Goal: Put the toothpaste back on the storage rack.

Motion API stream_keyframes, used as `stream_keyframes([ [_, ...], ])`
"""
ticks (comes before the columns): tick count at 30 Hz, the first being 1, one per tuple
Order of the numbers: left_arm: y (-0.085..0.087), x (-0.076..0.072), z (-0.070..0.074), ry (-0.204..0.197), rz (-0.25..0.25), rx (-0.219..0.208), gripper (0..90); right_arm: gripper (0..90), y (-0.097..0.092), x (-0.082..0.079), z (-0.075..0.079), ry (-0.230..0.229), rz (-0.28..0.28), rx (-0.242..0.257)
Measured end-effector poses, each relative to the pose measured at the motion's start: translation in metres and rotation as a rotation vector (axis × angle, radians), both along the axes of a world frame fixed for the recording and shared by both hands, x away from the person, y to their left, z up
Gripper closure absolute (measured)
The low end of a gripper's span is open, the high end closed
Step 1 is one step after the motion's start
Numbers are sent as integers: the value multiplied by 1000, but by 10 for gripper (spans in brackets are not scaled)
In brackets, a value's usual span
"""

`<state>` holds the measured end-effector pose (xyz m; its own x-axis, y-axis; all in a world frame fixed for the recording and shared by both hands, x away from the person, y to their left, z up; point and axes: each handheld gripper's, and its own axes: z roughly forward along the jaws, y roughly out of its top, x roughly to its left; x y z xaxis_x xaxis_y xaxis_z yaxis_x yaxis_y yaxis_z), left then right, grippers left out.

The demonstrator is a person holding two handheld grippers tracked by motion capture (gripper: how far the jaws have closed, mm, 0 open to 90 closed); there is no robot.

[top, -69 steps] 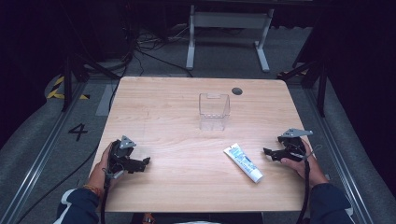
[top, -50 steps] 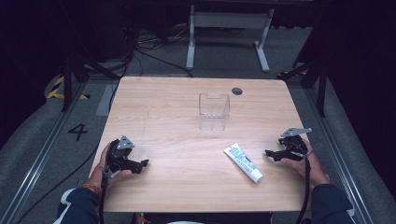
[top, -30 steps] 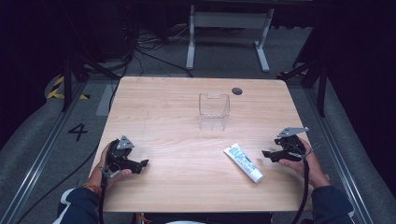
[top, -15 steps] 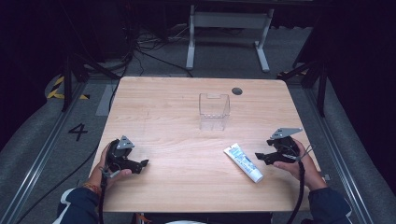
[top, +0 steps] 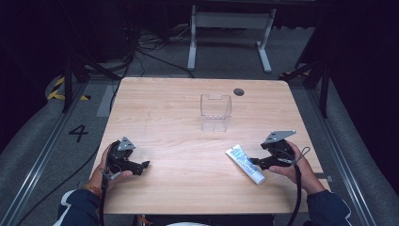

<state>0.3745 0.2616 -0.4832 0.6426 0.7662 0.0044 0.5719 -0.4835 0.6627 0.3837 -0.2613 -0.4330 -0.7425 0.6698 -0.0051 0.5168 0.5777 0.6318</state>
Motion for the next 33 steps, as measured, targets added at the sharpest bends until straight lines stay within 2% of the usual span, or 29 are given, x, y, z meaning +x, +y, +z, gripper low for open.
stream_keyframes([
  [4, 0, 0, 0, -1, 0, 1, 1, 239, 6, -1, 0, 4, 20, 11],
  [10, 0, 0, 0, -1, 0, 1, 1, 240, 16, -2, -3, 21, 44, -4],
  [19, 0, 0, 0, -1, -1, 1, 1, 242, 36, 5, -12, 61, 75, -50],
  [23, 0, 0, 0, -1, -1, 1, 1, 252, 47, 9, -18, 91, 94, -104],
  [26, 0, 0, 0, -2, 1, 0, 2, 269, 53, 11, -21, 110, 99, -125],
  [30, 0, 0, 0, 0, -1, 3, 1, 274, 60, 16, -25, 121, 79, -163],
  [33, 0, 0, 0, -1, -1, 2, 1, 290, 60, 21, -24, 146, 68, -152],
])
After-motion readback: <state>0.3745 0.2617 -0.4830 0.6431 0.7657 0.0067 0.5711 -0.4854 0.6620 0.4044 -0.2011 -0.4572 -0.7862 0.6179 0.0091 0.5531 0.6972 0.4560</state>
